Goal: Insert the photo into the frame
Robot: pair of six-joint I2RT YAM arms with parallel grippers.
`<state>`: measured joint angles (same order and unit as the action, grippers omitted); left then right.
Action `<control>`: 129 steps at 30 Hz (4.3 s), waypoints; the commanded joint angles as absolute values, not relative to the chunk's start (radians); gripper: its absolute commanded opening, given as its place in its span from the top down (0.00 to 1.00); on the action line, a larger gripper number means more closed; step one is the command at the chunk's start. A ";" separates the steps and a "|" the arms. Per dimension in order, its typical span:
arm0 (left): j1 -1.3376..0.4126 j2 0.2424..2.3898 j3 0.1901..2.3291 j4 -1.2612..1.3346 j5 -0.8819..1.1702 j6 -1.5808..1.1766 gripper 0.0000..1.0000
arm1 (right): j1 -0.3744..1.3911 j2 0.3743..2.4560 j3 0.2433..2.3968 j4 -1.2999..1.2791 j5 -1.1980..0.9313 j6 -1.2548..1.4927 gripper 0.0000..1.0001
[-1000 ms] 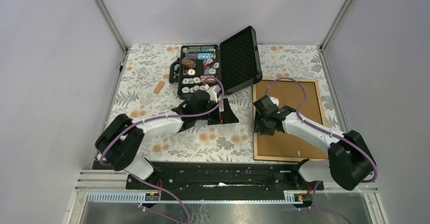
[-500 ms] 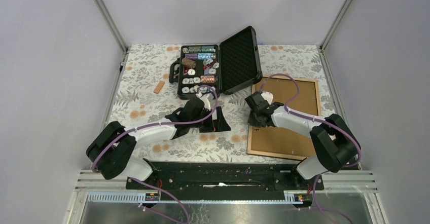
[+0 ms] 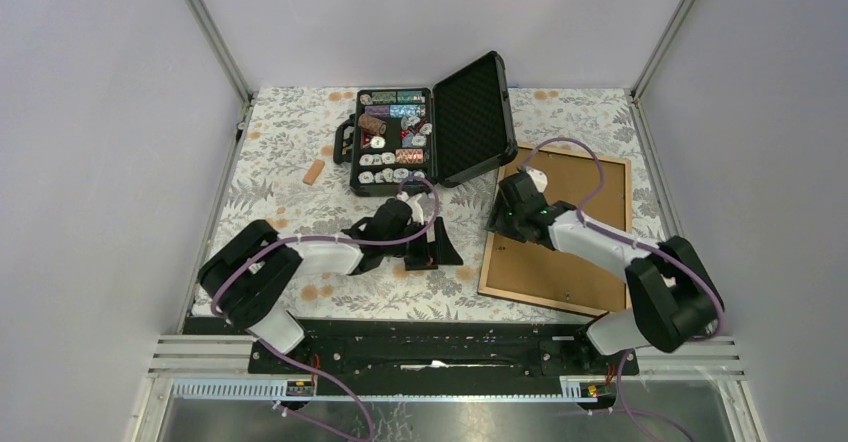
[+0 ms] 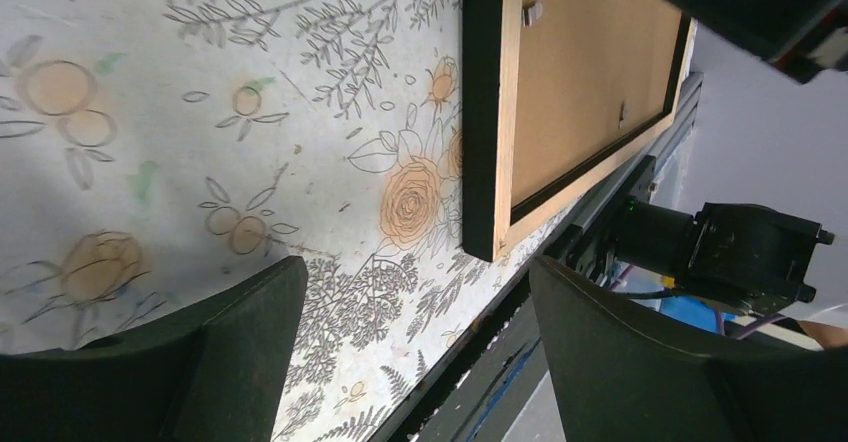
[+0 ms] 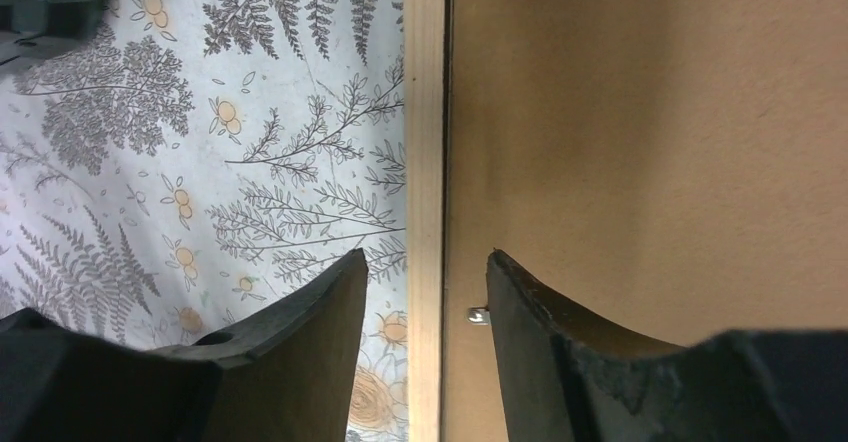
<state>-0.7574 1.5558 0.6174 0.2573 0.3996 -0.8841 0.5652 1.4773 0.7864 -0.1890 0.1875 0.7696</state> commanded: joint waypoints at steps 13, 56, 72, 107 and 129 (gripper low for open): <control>-0.843 1.780 0.661 0.577 0.530 -1.074 0.34 | 0.426 1.440 0.660 -0.075 -0.157 0.507 0.64; -0.889 1.919 0.759 0.480 0.491 -1.042 0.56 | 0.434 1.407 0.710 -0.195 -0.126 0.530 0.57; -0.889 1.957 0.771 0.426 0.437 -1.041 0.76 | 0.434 1.421 0.623 -0.139 -0.237 0.581 0.61; -0.884 1.947 0.753 0.464 0.475 -1.029 0.77 | 0.439 1.348 0.559 0.043 -0.191 0.833 0.59; -0.662 1.330 0.735 0.040 0.324 -0.700 0.30 | 0.783 1.459 0.870 -0.723 -0.005 0.531 0.20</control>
